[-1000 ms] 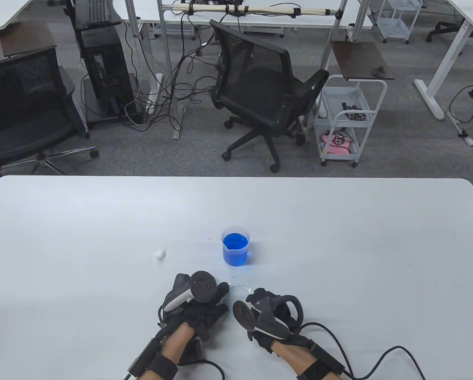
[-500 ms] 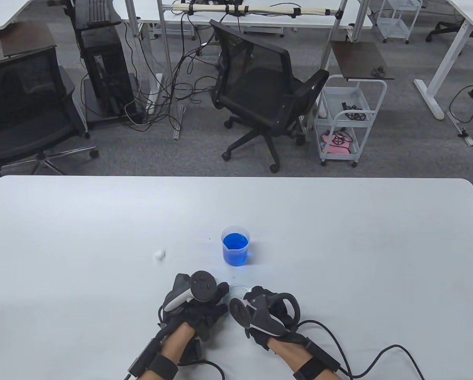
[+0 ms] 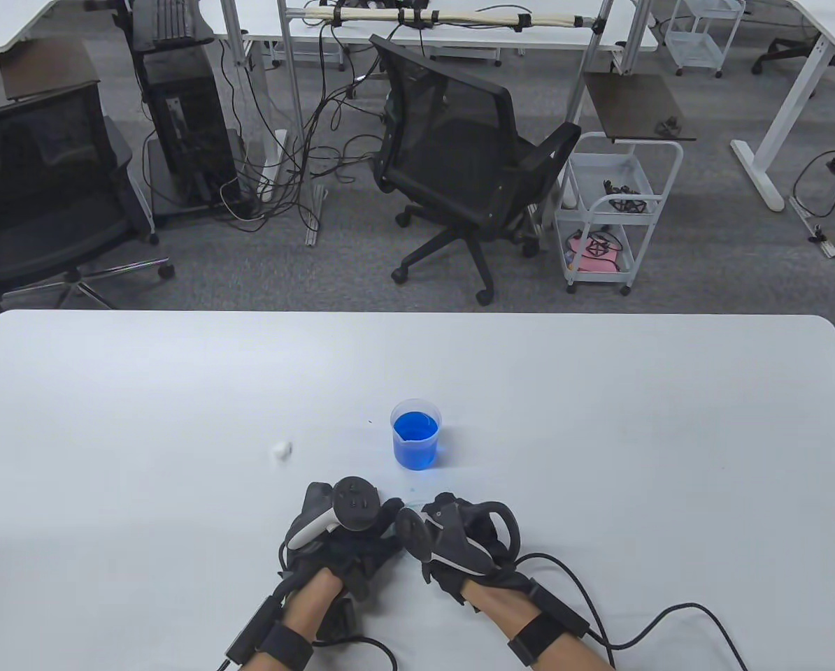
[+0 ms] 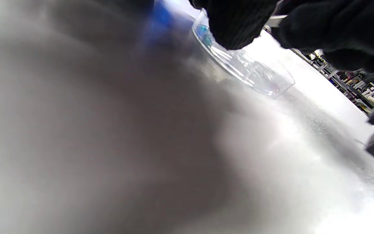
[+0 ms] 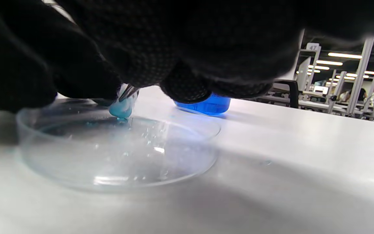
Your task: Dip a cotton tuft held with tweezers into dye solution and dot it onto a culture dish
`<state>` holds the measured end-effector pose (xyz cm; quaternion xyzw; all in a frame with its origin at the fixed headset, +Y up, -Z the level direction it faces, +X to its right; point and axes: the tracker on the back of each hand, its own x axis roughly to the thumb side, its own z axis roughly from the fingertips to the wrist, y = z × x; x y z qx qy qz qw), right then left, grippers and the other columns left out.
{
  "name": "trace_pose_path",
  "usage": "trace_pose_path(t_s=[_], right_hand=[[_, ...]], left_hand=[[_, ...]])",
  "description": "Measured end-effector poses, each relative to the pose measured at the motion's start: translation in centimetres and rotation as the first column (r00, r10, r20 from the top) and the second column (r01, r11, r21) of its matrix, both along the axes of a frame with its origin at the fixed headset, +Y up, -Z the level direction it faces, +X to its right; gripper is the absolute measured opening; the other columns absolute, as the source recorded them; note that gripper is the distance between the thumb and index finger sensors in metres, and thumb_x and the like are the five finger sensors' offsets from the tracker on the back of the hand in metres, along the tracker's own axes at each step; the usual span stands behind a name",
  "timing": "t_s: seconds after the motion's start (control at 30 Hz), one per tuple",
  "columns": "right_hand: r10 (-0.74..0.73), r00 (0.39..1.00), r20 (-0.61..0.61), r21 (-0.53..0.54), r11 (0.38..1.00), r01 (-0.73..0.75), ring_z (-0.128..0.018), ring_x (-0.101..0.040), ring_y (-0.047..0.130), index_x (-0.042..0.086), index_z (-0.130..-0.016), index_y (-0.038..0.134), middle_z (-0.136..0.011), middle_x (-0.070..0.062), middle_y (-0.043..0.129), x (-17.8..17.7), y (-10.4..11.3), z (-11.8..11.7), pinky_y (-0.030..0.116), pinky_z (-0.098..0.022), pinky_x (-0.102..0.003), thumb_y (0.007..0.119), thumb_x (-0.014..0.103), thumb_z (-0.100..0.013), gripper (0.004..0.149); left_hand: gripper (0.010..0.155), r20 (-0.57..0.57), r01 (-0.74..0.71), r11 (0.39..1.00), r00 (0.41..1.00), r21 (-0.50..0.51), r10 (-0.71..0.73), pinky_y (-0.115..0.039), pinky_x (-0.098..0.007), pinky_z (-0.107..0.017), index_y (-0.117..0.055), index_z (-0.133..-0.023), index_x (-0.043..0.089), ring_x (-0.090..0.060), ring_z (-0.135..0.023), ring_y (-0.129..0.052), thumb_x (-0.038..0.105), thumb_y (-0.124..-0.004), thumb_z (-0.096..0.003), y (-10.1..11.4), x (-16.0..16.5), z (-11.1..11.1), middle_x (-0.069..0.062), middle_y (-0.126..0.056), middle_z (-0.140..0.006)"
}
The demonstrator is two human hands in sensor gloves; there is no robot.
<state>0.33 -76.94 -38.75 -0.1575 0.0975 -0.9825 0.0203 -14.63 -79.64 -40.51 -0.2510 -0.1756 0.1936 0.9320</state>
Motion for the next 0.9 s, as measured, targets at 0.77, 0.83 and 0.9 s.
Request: trace_pose_path(t_s=[0.77,0.83,0.9], right_hand=[[-0.006,0.999,0.035,0.006,1.0,0.005,-0.018,-0.015,0.098,-0.001,-0.051,0.106,-0.051,-0.025,0.102,2.1,0.0,0.7,0.089,-0.006,-0.031,0.091,0.028,-0.026,0.041],[0.01,0.999,0.034,0.003,1.0,-0.01,-0.018,-0.015,0.098,-0.001,-0.051,0.106,-0.051,-0.025,0.102,1.9,-0.3,0.5,0.089,-0.006,-0.031,0.09,0.028,-0.026,0.041],[0.015,0.999,0.034,0.001,1.0,-0.015,-0.018,-0.015,0.098,-0.001,-0.051,0.106,-0.051,-0.025,0.102,1.9,-0.5,0.4,0.089,-0.006,-0.031,0.09,0.028,-0.026,0.041]], left_hand=[[0.065,0.001,0.007,1.0,1.0,-0.002,-0.007,-0.016,-0.077,-0.066,-0.038,-0.117,0.024,-0.057,-0.104,-0.014,0.038,-0.072,-0.0633,0.1,-0.1,-0.1,-0.026,-0.02,-0.123],[0.065,0.001,0.007,1.0,1.0,-0.002,-0.007,-0.016,-0.077,-0.066,-0.038,-0.117,0.024,-0.057,-0.104,-0.014,0.038,-0.072,-0.0632,0.1,-0.1,-0.1,-0.026,-0.02,-0.123],[0.065,0.0,0.007,1.0,1.0,-0.003,-0.007,-0.016,-0.077,-0.066,-0.038,-0.117,0.024,-0.057,-0.104,-0.014,0.038,-0.072,-0.0633,0.1,-0.1,-0.1,-0.026,-0.02,-0.123]])
